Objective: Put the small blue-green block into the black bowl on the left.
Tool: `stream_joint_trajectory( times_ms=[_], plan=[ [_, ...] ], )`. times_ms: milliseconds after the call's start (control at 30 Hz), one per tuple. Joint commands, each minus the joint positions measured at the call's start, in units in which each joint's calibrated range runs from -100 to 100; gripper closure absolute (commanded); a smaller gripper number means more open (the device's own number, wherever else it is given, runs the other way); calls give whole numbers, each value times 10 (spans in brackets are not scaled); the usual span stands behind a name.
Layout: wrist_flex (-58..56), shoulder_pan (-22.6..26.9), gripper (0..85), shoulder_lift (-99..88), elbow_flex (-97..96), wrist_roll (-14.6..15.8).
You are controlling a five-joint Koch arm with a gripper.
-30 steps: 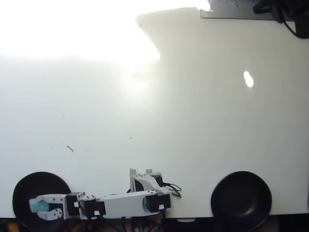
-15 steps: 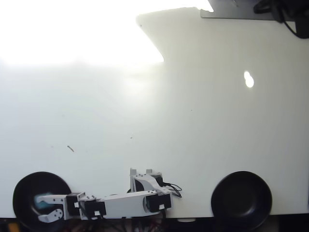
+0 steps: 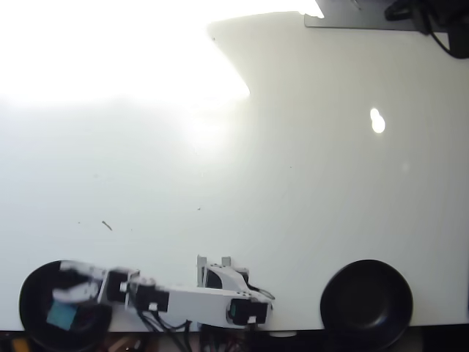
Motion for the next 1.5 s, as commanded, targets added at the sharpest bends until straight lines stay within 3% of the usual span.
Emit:
stream_joint_trajectory(
  times_ms=[0, 167, 700, 1067, 1467],
  plan=[
    [2, -41, 548, -38, 43, 64],
    [-1, -109, 548, -98, -9, 149],
    [-13, -265, 548, -206, -137, 298],
    [17, -365, 511, -286, -308, 358],
    [149, -444, 484, -285, -509, 360]
  ],
)
